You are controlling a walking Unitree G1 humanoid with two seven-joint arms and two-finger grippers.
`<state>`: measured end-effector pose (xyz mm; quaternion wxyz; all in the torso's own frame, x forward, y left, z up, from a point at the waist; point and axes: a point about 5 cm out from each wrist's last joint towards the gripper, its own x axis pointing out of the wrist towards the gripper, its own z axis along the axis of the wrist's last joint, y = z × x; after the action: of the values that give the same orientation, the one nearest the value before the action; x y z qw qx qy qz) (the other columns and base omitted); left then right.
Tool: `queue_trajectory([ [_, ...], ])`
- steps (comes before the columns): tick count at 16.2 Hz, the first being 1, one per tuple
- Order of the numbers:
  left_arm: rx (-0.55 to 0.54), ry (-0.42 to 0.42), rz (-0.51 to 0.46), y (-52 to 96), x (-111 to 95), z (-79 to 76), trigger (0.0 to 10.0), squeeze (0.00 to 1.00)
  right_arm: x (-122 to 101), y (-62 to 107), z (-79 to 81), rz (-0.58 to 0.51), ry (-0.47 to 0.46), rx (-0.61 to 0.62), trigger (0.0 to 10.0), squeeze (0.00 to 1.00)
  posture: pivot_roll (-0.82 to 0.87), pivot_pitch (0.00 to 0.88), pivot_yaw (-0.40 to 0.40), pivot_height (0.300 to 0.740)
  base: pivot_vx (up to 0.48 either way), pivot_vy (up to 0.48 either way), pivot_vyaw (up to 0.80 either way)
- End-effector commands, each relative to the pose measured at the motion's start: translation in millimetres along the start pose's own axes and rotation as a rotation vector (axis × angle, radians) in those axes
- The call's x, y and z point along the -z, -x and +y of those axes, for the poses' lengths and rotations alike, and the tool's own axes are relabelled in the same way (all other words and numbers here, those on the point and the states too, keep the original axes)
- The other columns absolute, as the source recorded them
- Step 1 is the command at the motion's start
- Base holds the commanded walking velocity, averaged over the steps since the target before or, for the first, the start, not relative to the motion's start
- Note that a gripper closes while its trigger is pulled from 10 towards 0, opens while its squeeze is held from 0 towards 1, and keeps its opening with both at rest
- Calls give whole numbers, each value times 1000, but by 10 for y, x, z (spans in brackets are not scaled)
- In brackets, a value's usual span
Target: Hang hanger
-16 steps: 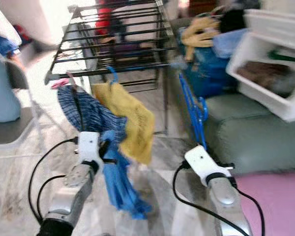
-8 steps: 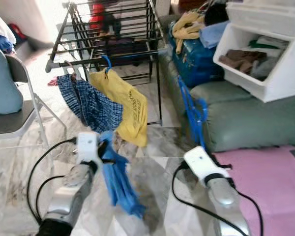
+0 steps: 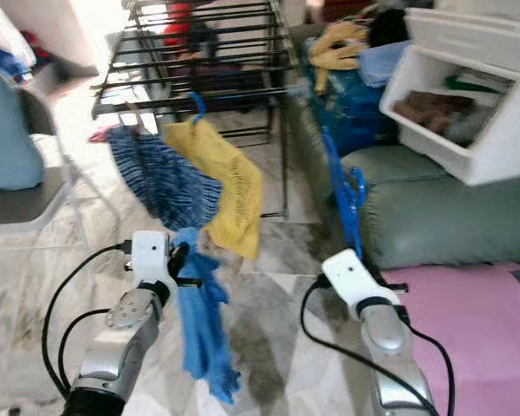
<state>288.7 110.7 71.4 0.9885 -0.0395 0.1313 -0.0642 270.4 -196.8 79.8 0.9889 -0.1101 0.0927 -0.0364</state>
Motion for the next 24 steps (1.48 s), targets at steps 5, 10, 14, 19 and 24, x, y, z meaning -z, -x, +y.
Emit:
queue_trajectory([
  [5,15,-14,5,-28,-7,-3,10000,0,-115,-190,202,-37,-130,-16,10000,0,-95,0,73,740,0,474,0],
  [10,4,8,10,-74,-46,54,10000,0,-245,-321,398,-64,-146,-78,10000,0,-101,0,72,740,0,480,0],
  [14,63,32,11,-71,-48,-87,10000,0,-306,-353,424,-83,-142,-95,10000,0,-111,0,62,740,0,480,0],
  [19,69,-45,-6,-2,-35,36,10000,0,-194,-257,169,-61,-102,-46,10000,0,-124,0,56,740,0,480,0],
  [24,64,-101,5,6,-7,109,10000,0,-84,-146,59,-26,-70,-18,10000,0,-137,0,64,740,0,477,0],
])
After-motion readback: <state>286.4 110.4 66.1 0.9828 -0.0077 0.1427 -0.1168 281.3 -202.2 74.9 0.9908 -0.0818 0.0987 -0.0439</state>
